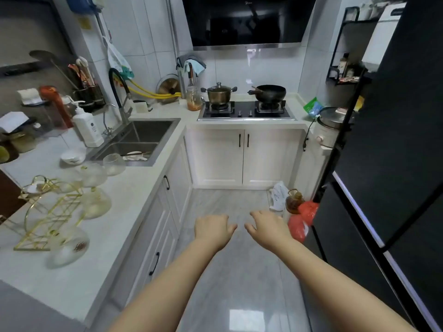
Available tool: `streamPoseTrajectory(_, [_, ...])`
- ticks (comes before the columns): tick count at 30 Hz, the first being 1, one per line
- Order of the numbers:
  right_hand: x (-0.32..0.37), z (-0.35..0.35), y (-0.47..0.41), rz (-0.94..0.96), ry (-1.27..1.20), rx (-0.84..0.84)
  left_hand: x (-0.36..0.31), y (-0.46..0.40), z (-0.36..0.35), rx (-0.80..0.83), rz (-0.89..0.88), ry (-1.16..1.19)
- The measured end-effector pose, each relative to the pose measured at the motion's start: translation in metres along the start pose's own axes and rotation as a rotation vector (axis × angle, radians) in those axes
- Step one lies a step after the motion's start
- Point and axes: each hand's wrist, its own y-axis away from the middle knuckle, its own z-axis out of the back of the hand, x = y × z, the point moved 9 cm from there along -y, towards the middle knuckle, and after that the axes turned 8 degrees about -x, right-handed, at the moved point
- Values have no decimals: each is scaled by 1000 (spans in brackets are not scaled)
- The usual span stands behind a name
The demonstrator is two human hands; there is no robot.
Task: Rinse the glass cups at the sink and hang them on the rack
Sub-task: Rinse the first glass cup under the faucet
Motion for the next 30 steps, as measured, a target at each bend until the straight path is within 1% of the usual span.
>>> streamPoseTrajectory(4, [11, -20, -17, -23, -20, 34, 20, -21, -15, 19, -1, 0])
streamPoseTrajectory(8, [13, -34, -33, -49, -38, 59, 27, -37, -25, 44, -21, -8])
streamPoseTrajectory(13, [8, -46, -64, -26, -36, 92, 29, -60, -37, 85, -9, -21])
streamPoseTrajectory(23, [-28, -76, -130, 83, -49, 217, 10, -117, -65, 111, 105, 19])
streamPoseTrajectory(30, [-59, -102, -171, 154, -28, 304, -5, -142, -90, 188, 237, 64])
